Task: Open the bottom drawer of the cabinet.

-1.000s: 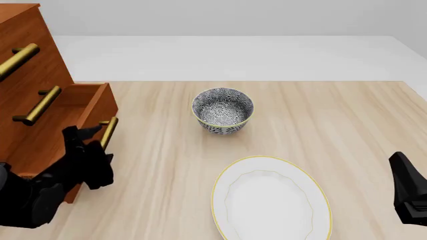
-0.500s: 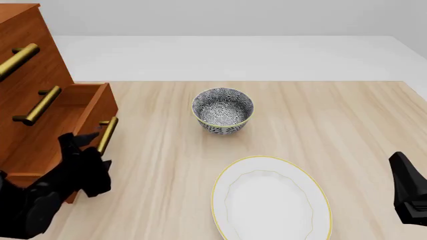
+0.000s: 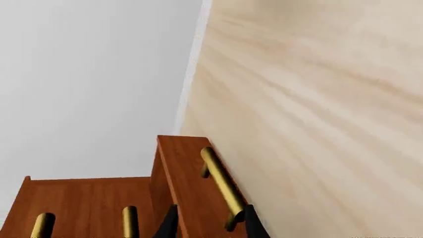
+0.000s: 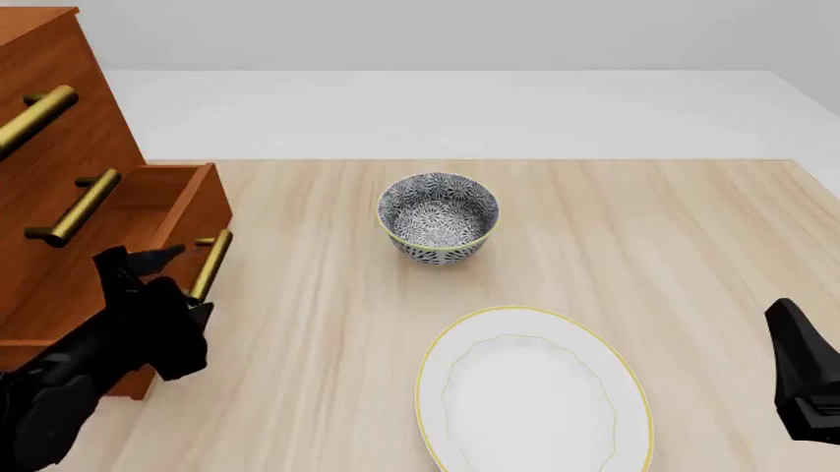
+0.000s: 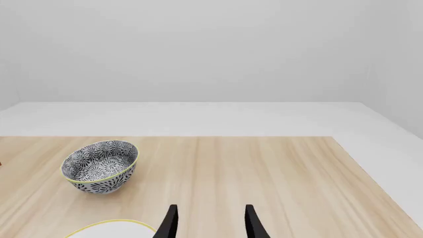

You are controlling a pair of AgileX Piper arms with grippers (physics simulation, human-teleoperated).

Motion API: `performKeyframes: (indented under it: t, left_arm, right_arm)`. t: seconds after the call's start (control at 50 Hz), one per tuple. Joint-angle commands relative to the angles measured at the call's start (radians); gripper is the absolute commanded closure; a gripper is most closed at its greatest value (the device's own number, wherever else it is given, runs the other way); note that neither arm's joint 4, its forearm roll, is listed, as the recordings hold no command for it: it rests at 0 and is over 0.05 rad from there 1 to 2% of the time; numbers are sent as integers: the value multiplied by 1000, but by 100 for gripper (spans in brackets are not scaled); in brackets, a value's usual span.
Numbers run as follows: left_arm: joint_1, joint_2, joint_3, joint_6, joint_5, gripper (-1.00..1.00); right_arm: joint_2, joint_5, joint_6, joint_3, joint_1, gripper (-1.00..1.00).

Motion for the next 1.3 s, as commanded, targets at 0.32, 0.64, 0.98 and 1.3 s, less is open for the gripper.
performKeyframes:
  t: [0.32, 0.64, 0.98, 1.3]
  left_arm:
    - [-53, -399, -163, -241, 500, -100]
    - [-33, -455, -466, -734, 935, -100]
    - [-87, -383, -582, -1157, 1077, -100]
    - [27, -283, -546, -1223, 1070, -100]
  right_arm:
    - [0, 0, 0, 0, 0, -100]
    - [0, 0, 0, 0, 0, -100]
    - [0, 0, 0, 0, 0, -100]
    - [0, 0, 0, 0, 0, -100]
